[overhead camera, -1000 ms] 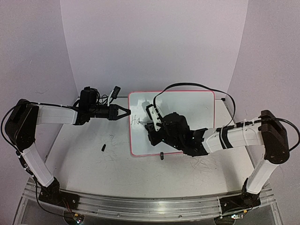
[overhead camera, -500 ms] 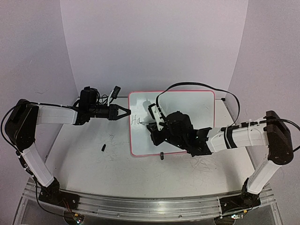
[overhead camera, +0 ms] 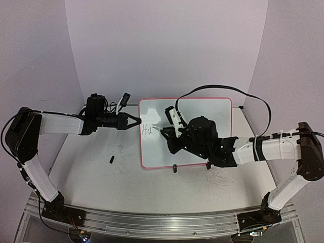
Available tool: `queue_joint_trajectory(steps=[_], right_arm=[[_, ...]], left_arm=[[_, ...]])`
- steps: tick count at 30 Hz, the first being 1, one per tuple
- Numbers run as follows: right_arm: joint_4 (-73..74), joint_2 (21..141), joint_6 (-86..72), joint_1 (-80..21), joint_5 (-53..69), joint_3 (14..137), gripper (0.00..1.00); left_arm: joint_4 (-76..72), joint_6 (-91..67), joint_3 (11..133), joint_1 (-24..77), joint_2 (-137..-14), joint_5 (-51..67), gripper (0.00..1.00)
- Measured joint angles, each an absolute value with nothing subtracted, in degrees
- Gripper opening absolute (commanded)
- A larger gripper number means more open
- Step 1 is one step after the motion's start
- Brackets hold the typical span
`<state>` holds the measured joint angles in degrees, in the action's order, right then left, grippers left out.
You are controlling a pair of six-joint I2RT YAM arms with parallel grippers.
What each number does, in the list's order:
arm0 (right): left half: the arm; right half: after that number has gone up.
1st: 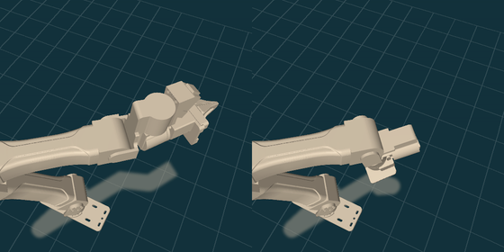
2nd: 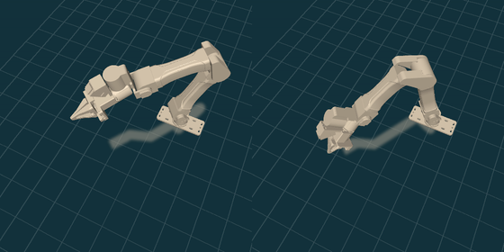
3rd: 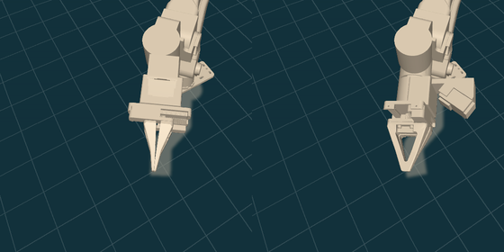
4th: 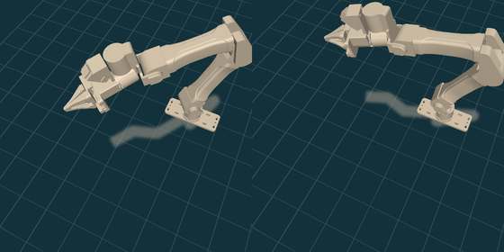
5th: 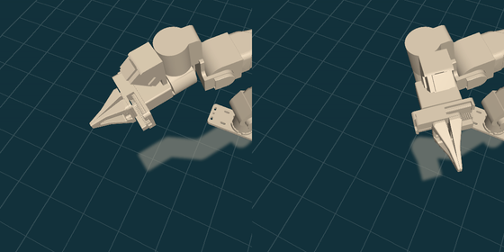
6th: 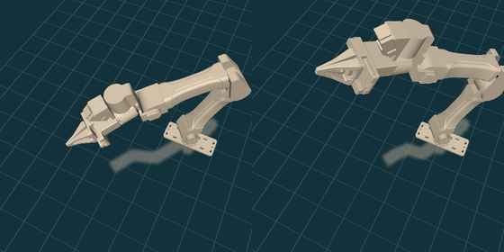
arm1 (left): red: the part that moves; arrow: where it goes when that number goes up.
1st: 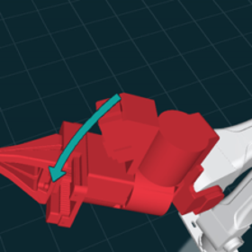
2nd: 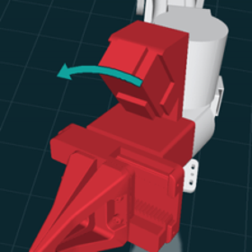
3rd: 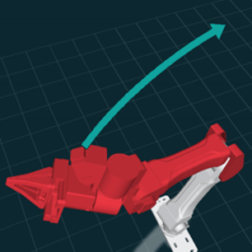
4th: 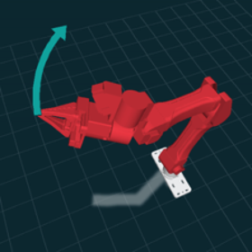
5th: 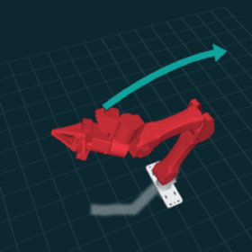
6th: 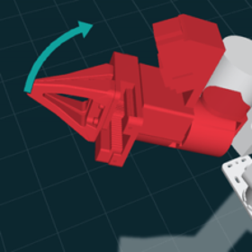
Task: Write a sentence on the whiteboard
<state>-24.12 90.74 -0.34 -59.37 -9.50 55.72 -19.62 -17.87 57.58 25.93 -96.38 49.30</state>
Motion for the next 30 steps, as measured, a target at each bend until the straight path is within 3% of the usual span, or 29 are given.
queue_joint_trajectory(steps=[30], right_arm=[[-22.9,93.3,2.4,-59.5,-14.8,56.0,0.0]], left_arm=[[-19.6,-17.9,57.6,26.1,-96.4,48.8,0.0]])
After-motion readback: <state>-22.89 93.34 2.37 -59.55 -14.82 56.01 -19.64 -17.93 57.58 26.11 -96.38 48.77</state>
